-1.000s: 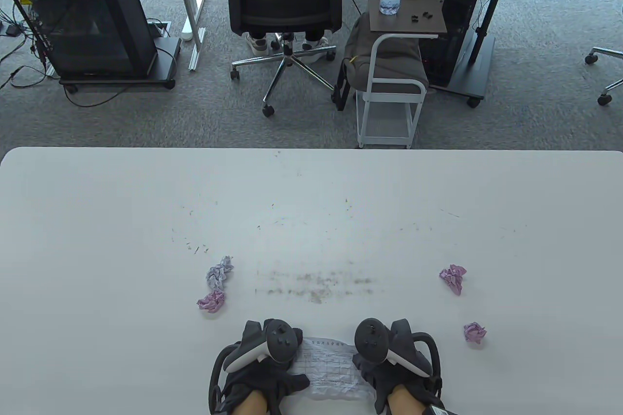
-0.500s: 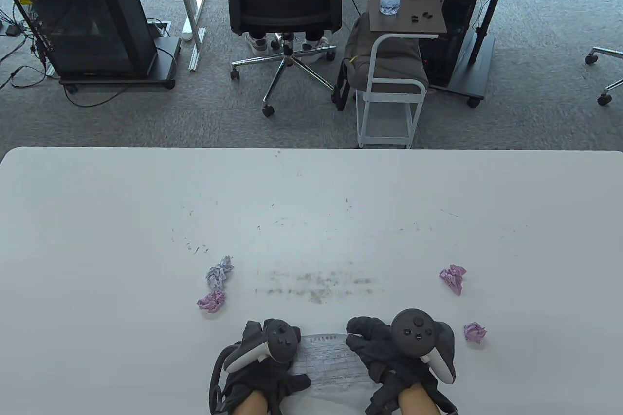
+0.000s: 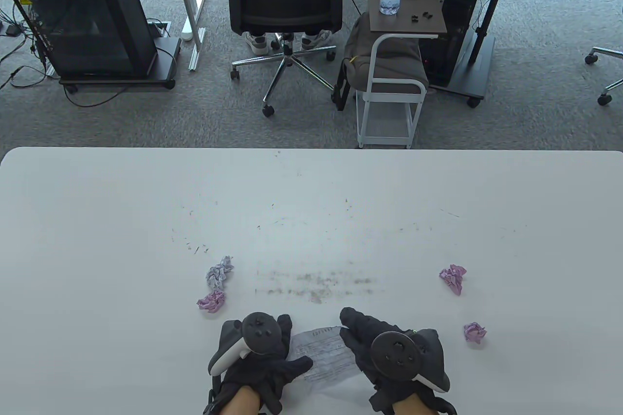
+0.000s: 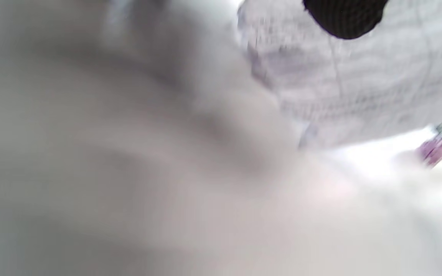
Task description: Flatten crumpled invoices and stack
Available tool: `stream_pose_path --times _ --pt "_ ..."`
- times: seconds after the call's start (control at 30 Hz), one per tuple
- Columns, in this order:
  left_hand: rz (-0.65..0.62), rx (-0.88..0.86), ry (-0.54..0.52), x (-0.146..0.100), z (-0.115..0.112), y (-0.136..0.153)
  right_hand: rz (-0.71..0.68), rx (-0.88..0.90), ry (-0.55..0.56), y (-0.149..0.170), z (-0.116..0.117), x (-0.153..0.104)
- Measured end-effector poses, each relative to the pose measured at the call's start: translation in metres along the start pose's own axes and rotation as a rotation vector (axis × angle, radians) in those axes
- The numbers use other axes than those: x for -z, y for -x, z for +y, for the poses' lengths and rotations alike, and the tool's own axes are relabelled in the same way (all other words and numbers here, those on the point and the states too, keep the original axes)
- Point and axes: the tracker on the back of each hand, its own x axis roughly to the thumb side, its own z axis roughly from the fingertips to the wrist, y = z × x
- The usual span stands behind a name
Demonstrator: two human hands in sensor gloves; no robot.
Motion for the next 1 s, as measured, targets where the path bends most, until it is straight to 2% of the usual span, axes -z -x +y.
stream_pose_path --times 0.1,0.2,0.23,0.27,0.3,0.37,0.5,0.6,0.8,0.9,1.0 --pt "-0.080 -0.173 -0.100 -0.005 0.009 0.003 0.012 0.084 0.064 -0.005 -0.010 -0.002" --pt "-0.201 -0.479 -0.130 -0.007 0.013 0.011 0.108 0.336 0.138 0.001 -0.018 -0.005" --pt "-0.270 -0.644 -0.098 -0.005 0.011 0.014 0.171 0.541 0.170 0.008 -0.019 -0.006" --pt "-0.302 -0.749 -0.063 -0.005 0.009 0.015 0.190 0.603 0.179 0.011 -0.019 -0.007" --pt "-0.365 -0.899 -0.004 -0.003 0.006 0.015 0.229 0.755 0.200 0.016 -0.019 -0.008" --pt "-0.425 -1.021 0.065 -0.001 0.001 0.013 0.276 0.941 0.216 0.025 -0.016 -0.010" --pt "-0.441 -0.959 0.068 0.002 -0.003 0.001 0.312 1.131 0.169 0.040 -0.008 -0.012" --pt "-0.406 -0.959 0.167 0.006 -0.015 -0.004 0.271 1.228 0.112 0.043 -0.005 -0.010" --pt "-0.417 -1.011 0.312 0.009 -0.032 -0.015 0.162 1.300 0.055 0.029 -0.005 -0.005" --pt "-0.433 -1.064 0.353 0.010 -0.036 -0.018 0.139 1.373 0.051 0.026 -0.002 -0.002" --pt "-0.466 -1.146 0.381 0.010 -0.039 -0.021 0.131 1.365 0.034 0.026 -0.002 -0.001"
